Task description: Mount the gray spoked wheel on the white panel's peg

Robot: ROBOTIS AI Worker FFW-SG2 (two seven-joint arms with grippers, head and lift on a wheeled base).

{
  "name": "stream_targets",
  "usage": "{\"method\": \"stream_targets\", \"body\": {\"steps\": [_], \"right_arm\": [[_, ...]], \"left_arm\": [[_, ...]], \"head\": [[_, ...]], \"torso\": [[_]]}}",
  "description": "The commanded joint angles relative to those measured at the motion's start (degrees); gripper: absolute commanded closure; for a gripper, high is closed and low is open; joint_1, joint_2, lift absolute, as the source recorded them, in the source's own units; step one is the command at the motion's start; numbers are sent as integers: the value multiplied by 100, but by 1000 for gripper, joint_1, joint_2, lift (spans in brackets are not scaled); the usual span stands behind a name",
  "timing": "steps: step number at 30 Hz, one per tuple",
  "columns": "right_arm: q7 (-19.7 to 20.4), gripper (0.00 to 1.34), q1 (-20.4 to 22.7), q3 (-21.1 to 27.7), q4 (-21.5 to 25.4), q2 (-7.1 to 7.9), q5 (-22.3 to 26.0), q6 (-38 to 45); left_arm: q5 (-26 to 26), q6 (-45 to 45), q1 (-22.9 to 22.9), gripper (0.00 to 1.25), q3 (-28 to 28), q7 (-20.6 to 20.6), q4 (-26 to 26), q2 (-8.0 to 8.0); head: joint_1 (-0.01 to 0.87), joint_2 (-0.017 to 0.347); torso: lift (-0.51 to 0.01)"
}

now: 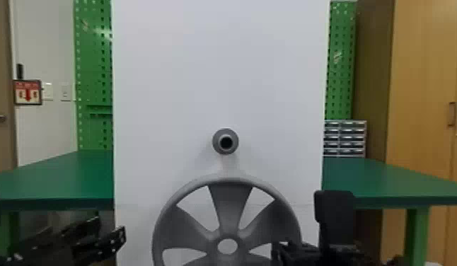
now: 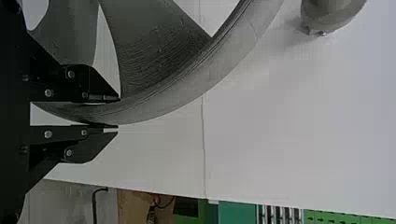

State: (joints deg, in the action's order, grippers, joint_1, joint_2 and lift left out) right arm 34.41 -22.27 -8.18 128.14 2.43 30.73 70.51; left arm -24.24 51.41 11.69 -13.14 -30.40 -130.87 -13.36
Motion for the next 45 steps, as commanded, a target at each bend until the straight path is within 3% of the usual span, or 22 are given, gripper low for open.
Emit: {"method": "stream_targets", "body": {"steps": [1,15,24,34,45], "right_arm": [[277,1323,-304,27,0,38,328,86],[804,1323,-1192,396,-290,91,1365,200],[1332,1323,-1675,422,-738,3,1919,209],[1481,1323,-2089,299,-1230,-76,1945,7],[1578,1323,-2370,176,-1423,-164,1857,-90]], "left_arm": [[51,45,52,533,66,-1,0,0],[200,151,219,533,294,-1,35,-26],[209,212,342,533,470,-1,88,-97],[236,282,404,533,523,-1,88,-132],[288,493,413,533,400,16,-70,-167]], "head": [[83,-8],[84,-8],[84,-8],[84,-8],[84,-8]], "torso": [[-487],[-487],[-487],[-487],[-487]]}}
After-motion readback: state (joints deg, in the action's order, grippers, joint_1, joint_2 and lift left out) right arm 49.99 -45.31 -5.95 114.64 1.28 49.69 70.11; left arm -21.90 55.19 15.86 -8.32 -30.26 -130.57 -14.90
